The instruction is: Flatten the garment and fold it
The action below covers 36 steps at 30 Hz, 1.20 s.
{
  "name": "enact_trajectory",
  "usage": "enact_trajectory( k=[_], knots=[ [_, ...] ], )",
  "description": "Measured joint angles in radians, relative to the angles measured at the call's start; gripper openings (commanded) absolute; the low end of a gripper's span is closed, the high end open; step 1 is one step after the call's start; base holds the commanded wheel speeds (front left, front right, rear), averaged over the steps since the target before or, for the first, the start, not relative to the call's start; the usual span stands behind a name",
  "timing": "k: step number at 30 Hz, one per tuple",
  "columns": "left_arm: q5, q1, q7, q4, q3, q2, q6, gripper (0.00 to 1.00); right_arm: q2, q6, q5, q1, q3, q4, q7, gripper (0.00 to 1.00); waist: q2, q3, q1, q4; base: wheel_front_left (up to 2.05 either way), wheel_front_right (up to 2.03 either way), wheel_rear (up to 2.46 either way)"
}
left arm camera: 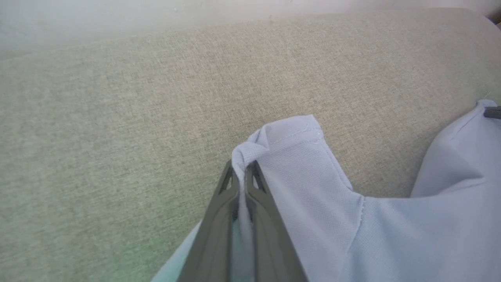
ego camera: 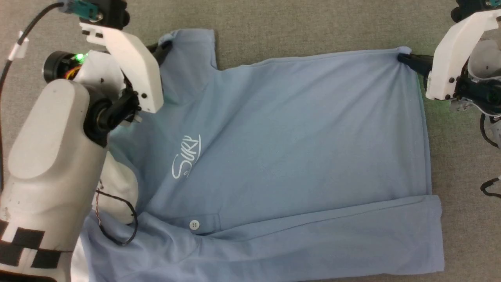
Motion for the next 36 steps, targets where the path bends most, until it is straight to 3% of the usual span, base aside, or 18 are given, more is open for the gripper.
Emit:
enact_trajectory(
  k=[6, 11, 20, 28, 29, 30, 31, 32, 33, 34, 36],
  knots=[
    [0.015, 0.001, -0.079, -0.002, 0.022, 0.025, 0.002, 0.00, -0.019, 0.000, -0.032, 0.020, 0.018, -0.037, -0.194, 0.00, 0.0000, -0.039, 0.0003, -0.003, 0.00, 0.00, 0.00],
    [0.012, 0.073, -0.154, -0.082, 0.067, 0.051, 0.027, 0.00, -0.078, 0.000, -0.051, 0.095, 0.015, -0.136, -0.312, 0.00, 0.0000, -0.103, 0.0001, -0.006, 0.00, 0.00, 0.00],
    [-0.035, 0.560, -0.221, -0.401, 0.139, 0.088, 0.156, 0.00, -0.125, 0.000, -0.062, 0.460, -0.050, -0.294, -0.398, 0.00, 0.0000, -0.253, -0.0002, -0.006, 0.00, 0.00, 0.00],
    [-0.056, 0.899, -0.231, -0.538, 0.126, 0.081, 0.243, 0.00, -0.055, 0.000, -0.065, 0.730, -0.161, -0.320, -0.409, 0.00, 0.0000, -0.350, -0.0004, 0.003, 0.00, 0.00, 0.00],
    [-0.059, 0.924, -0.227, -0.542, 0.121, 0.080, 0.248, 0.00, -0.044, 0.000, -0.069, 0.757, -0.174, -0.322, -0.409, 0.20, 0.0000, -0.357, -0.0003, 0.004, 0.00, 0.00, 0.00],
    [-0.064, 0.946, -0.221, -0.545, 0.117, 0.079, 0.251, 0.00, -0.033, -0.001, -0.071, 0.782, -0.185, -0.326, -0.409, 0.49, 0.0000, -0.362, -0.0003, 0.005, 0.00, 0.00, 0.00],
    [-0.066, 0.966, -0.221, -0.544, 0.110, 0.078, 0.256, 0.00, -0.022, -0.001, -0.077, 0.806, -0.194, -0.332, -0.407, 1.00, 0.0000, -0.367, -0.0003, 0.006, 0.00, 0.00, 0.00],
    [-0.066, 0.981, -0.218, -0.542, 0.100, 0.080, 0.253, 0.24, -0.012, -0.001, -0.085, 0.827, -0.202, -0.340, -0.407, 1.00, 0.0000, -0.371, -0.0003, 0.005, 0.00, 0.00, 0.00],
    [-0.072, 0.994, -0.220, -0.544, 0.094, 0.078, 0.243, 0.65, -0.003, -0.001, -0.095, 0.847, -0.211, -0.350, -0.408, 1.00, 0.0000, -0.374, -0.0002, 0.003, 0.00, 0.00, 0.00],
    [-0.080, 1.005, -0.227, -0.544, 0.092, 0.070, 0.239, 1.00, 0.005, -0.001, -0.107, 0.864, -0.221, -0.362, -0.410, 1.00, 0.0000, -0.376, -0.0001, 0.001, 0.00, 0.00, 0.00],
    [-0.071, 1.024, -0.253, -0.538, 0.092, 0.069, 0.238, 1.00, 0.020, -0.001, -0.117, 0.902, -0.238, -0.404, -0.413, 1.00, 0.0000, -0.381, -0.0001, -0.006, 0.00, 0.00, 0.00]
  ],
)
